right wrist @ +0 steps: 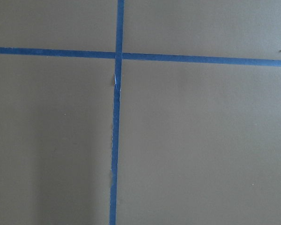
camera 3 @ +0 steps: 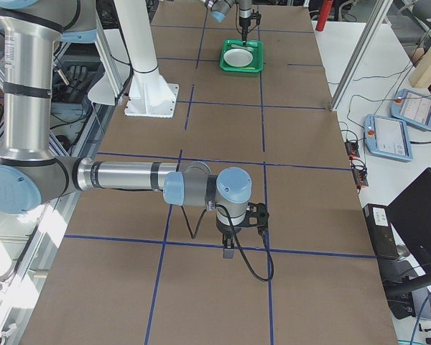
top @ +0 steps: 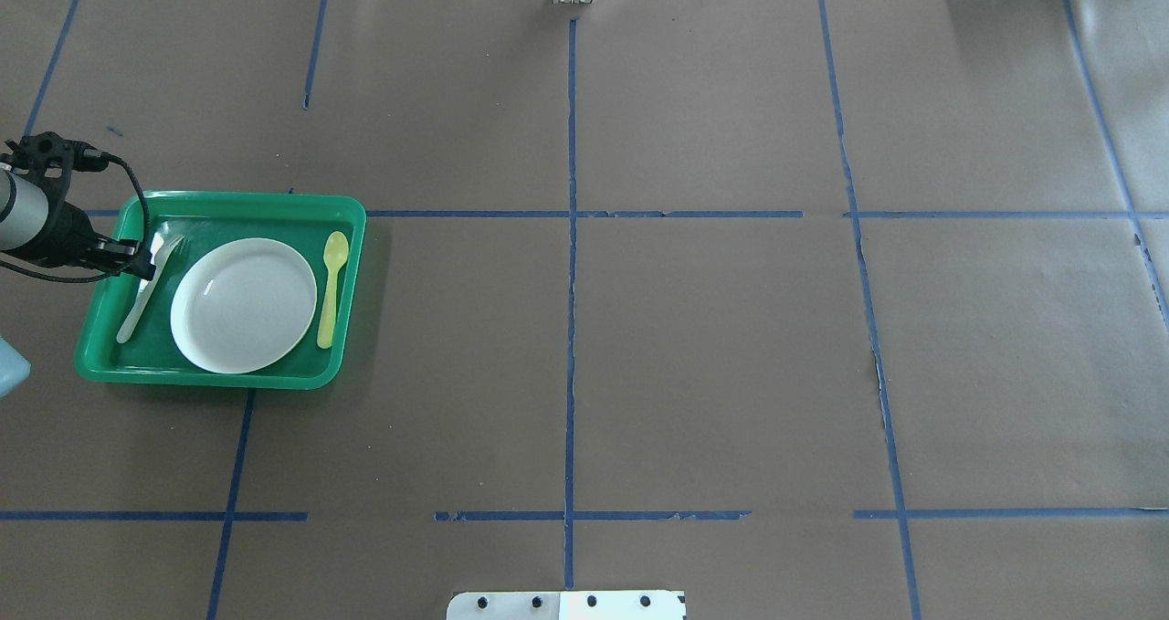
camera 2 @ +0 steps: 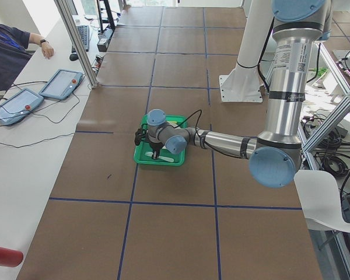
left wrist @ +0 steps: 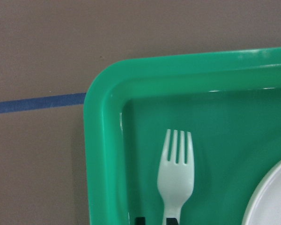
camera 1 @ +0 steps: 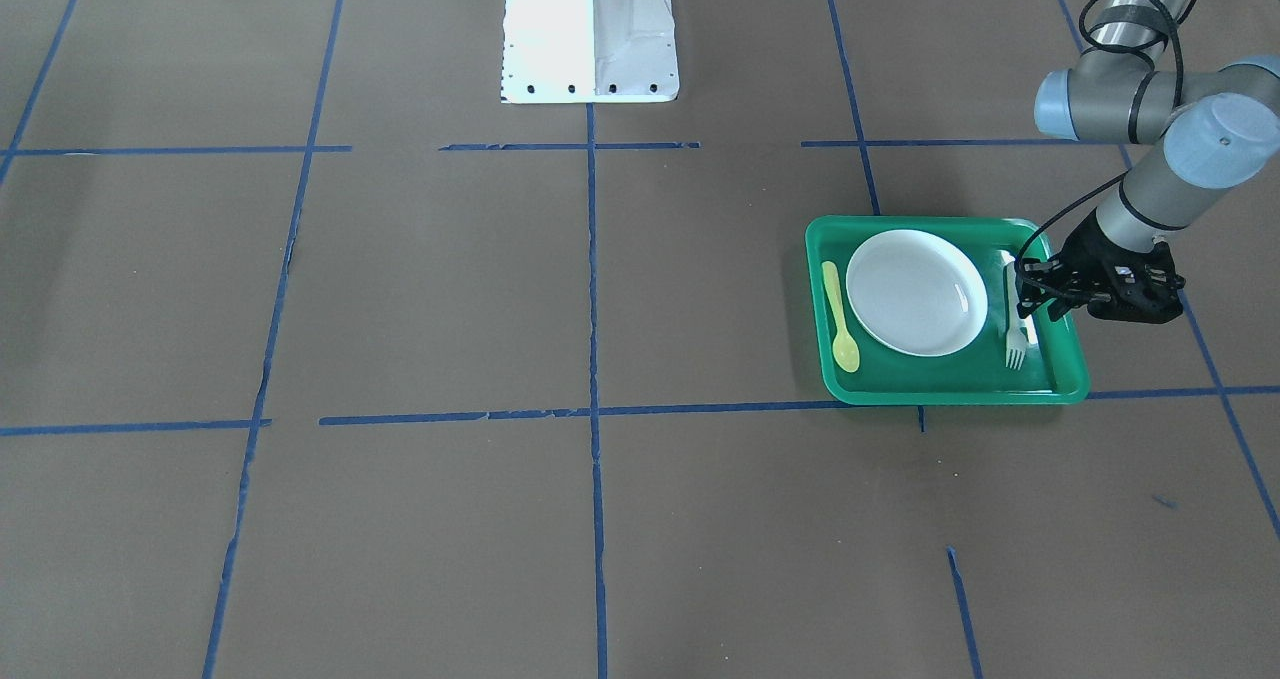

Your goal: Place fork

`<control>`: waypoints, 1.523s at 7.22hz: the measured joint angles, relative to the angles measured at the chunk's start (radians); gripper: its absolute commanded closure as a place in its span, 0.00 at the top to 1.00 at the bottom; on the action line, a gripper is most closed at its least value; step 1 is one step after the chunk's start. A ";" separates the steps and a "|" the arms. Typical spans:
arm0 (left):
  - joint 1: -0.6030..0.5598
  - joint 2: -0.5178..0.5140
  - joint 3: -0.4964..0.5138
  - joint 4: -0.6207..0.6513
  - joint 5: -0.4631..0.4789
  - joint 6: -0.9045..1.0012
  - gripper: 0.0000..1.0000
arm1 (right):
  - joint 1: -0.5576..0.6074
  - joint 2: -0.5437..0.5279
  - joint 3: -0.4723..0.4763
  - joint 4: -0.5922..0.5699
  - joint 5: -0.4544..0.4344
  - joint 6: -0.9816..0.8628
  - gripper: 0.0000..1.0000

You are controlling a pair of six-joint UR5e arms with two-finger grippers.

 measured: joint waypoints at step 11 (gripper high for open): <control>-0.676 0.050 -0.068 0.606 -0.163 0.977 1.00 | 0.000 0.000 0.000 0.000 0.000 -0.001 1.00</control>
